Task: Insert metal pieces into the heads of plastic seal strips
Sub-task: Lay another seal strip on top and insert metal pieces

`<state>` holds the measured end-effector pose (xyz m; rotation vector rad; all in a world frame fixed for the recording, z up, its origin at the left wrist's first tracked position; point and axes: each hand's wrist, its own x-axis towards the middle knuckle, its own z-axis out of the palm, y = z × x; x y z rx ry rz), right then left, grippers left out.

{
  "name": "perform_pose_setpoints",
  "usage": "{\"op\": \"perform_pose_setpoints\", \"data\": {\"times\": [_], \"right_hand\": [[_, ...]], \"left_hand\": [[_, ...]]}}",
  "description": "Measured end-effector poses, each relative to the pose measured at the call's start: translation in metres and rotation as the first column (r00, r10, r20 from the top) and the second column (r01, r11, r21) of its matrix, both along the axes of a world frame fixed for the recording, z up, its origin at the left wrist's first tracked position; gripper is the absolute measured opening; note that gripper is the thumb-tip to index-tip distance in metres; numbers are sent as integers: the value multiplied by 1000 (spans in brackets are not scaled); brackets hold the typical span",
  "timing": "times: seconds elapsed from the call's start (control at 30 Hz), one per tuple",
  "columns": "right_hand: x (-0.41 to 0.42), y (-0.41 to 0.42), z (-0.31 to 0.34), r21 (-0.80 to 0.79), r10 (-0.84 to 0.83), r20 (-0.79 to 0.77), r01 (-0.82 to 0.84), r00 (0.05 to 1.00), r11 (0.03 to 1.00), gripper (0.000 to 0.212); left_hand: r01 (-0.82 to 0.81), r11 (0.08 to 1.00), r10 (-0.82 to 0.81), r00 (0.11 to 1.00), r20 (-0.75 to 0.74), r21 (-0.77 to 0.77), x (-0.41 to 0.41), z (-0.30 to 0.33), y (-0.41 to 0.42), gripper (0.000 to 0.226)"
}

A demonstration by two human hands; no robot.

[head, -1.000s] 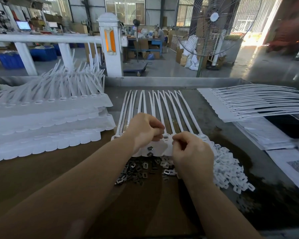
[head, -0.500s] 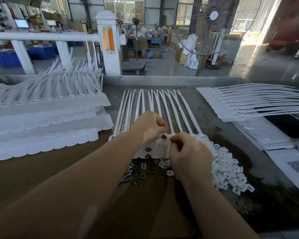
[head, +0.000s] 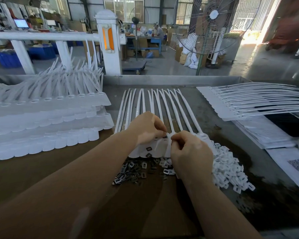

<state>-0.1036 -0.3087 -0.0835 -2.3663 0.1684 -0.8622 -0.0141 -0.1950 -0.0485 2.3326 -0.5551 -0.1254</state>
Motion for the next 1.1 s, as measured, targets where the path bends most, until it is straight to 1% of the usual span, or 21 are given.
{"op": "perform_pose_setpoints", "data": {"times": [0.1, 0.23, 0.43, 0.53, 0.6, 0.67, 0.7, 0.77, 0.87, 0.93, 1.1], "right_hand": [[0, 1, 0, -2, -5, 6, 5, 1000, 1000, 11], [0, 1, 0, -5, 3, 0, -3, 1000, 1000, 11], [0, 1, 1, 6, 10, 1, -10, 1000, 1000, 11], [0, 0, 1, 10, 10, -1, -10, 1000, 1000, 11], [-1, 0, 1, 6, 18, -11, -18, 1000, 1000, 11], [-1, 1, 1, 4, 20, -15, -20, 1000, 1000, 12], [0, 1, 1, 9, 17, -13, -17, 1000, 1000, 13], [0, 1, 2, 34, 5, -6, -5, 1000, 999, 13], [0, 0, 2, 66, -11, -11, 12, 1000, 998, 13], [0, -1, 2, 68, -22, -18, 23, 1000, 997, 12], [2, -2, 2, 134, -43, -22, 46, 999, 990, 11]], "left_hand": [[-4, 996, -2, 997, 72, 86, 1, -2, -2, 6], [-10, 987, -13, 990, 140, 159, 1, -2, -3, 4], [-25, 959, -46, 969, 244, 282, -1, -3, -7, 7], [-35, 956, -53, 956, 287, 293, -4, -5, -7, 7], [-31, 965, -42, 962, 271, 260, -6, -6, -5, 13], [-37, 980, -5, 977, 211, 196, -6, -6, -4, 23], [-45, 988, 20, 985, 172, 148, -5, -6, -3, 24], [-63, 997, 59, 995, 84, 49, -4, -5, -3, 19], [-85, 995, 84, 996, -21, -50, -5, -4, -5, 8], [-98, 988, 90, 993, -76, -117, -5, -1, -8, 7], [-131, 974, 103, 983, -151, -184, -7, 4, -21, 6]]}}
